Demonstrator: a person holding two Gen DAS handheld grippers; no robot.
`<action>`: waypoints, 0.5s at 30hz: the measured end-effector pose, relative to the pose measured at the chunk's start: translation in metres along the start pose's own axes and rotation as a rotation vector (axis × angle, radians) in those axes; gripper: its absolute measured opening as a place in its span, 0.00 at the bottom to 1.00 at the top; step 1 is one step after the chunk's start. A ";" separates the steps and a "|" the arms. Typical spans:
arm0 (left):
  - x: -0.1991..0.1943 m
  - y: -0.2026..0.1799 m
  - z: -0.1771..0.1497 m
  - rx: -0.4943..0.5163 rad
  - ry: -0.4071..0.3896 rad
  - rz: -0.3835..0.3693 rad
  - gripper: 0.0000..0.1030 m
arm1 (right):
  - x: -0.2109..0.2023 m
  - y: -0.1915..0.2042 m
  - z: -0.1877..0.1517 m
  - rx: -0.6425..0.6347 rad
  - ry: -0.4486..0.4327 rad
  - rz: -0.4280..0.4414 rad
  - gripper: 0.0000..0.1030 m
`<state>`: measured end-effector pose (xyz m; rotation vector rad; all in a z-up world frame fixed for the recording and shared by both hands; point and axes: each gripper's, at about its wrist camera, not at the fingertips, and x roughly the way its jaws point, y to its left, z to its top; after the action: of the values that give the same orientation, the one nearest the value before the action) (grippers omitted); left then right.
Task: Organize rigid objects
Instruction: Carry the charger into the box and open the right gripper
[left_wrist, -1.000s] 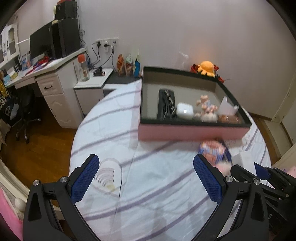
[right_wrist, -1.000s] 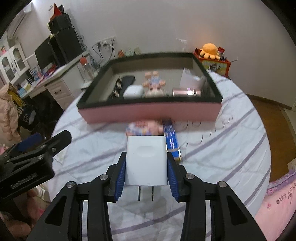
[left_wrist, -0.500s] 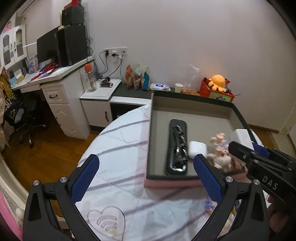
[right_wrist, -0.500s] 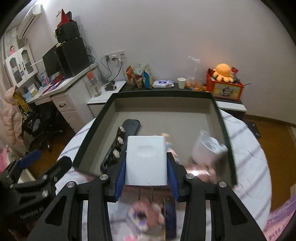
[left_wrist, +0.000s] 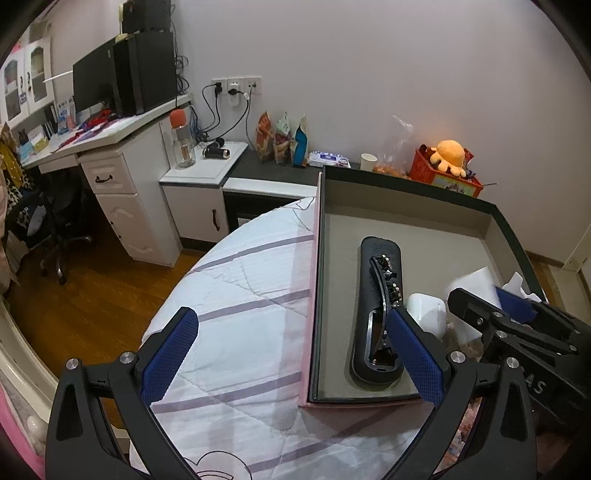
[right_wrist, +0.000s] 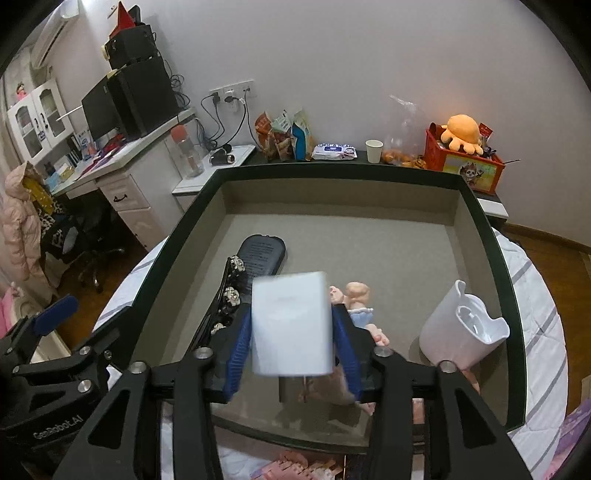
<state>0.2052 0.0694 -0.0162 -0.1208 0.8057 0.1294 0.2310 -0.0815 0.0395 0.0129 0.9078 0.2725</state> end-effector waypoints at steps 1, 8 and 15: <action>0.000 0.001 0.000 -0.006 -0.002 -0.001 1.00 | -0.001 0.000 0.000 0.001 -0.005 0.000 0.62; -0.015 0.004 -0.001 -0.019 -0.028 -0.004 1.00 | -0.017 -0.007 0.003 0.020 -0.057 -0.025 0.80; -0.044 0.002 -0.007 -0.016 -0.064 -0.014 1.00 | -0.052 -0.010 -0.002 0.043 -0.120 -0.029 0.80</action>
<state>0.1698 0.0676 0.0103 -0.1365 0.7402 0.1262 0.2016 -0.1033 0.0771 0.0552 0.7941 0.2229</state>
